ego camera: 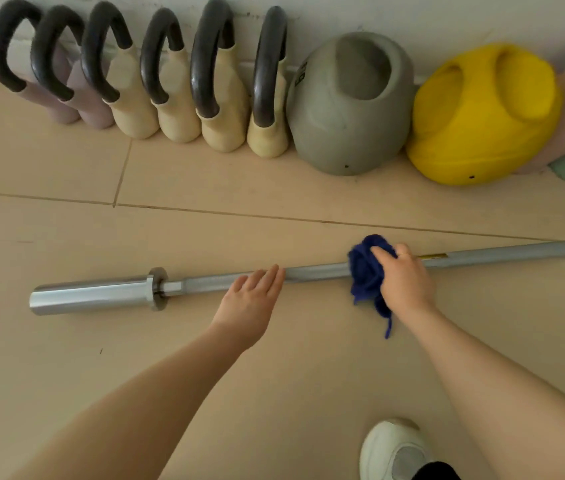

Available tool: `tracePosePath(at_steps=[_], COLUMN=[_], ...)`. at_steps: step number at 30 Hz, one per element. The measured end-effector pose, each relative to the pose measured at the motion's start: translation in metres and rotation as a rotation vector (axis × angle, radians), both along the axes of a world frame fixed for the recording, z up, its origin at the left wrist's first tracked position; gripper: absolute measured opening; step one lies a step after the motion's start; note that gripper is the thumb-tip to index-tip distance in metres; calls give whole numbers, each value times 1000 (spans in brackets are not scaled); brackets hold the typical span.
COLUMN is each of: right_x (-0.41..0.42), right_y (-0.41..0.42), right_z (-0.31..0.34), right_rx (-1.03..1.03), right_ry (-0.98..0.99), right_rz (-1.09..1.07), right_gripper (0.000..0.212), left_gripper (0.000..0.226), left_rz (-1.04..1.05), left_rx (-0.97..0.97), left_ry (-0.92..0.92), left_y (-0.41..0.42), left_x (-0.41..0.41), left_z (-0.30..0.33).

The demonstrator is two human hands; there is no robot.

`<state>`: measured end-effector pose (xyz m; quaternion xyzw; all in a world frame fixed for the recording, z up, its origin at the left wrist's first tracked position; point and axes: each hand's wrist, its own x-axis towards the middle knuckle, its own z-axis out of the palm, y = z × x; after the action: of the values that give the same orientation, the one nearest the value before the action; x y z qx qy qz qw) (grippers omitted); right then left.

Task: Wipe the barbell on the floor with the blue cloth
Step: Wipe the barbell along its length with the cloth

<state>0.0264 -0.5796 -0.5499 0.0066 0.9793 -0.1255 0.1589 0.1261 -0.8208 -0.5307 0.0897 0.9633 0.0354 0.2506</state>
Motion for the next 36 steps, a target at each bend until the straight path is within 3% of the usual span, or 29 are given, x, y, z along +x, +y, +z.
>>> tracePosePath(at_steps=[2, 5, 9, 12, 14, 18, 20, 23, 27, 31, 34, 36], right_x=[-8, -7, 6, -3, -13, -29, -26, -11, -19, -6, 18, 23], right_y=[29, 47, 30, 53, 77, 94, 71, 27, -1, -6, -29, -40], right_z=[4, 8, 1, -8, -8, 2, 14, 22, 42, 52, 29, 10], right_rx=[50, 53, -21, -8, 107, 87, -56, -305, -474, -232, -105, 8], right_ry=[-31, -65, -86, -12, 57, 23, -13, 16, 78, 339, 165, 20], right_rz=[-194, -197, 291, 422, 284, -306, -324, -111, -401, 17, 338, 373], right_gripper=[30, 43, 55, 42, 36, 40, 37, 37, 43, 63, 69, 62], left_gripper=[66, 65, 67, 69, 71, 70, 70, 70, 71, 66, 64, 64], left_rz=[34, 68, 132, 181, 208, 235, 255, 311, 430, 491, 538, 593], left_rx=[-17, -78, -114, -106, -98, -85, -82, -56, 62, 79, 0, -48], left_ry=[-37, -68, -81, -102, -108, -115, -117, -133, -157, -53, 6, 51], left_y=[13, 24, 33, 35, 36, 36, 38, 41, 32, 13, -9, -24], left_x=[-3, -2, 0, -2, -3, -6, -7, -12, -23, -13, 3, 12], left_z=[1, 3, 3, 4, 4, 5, 5, 5, 8, 9, 3, 0])
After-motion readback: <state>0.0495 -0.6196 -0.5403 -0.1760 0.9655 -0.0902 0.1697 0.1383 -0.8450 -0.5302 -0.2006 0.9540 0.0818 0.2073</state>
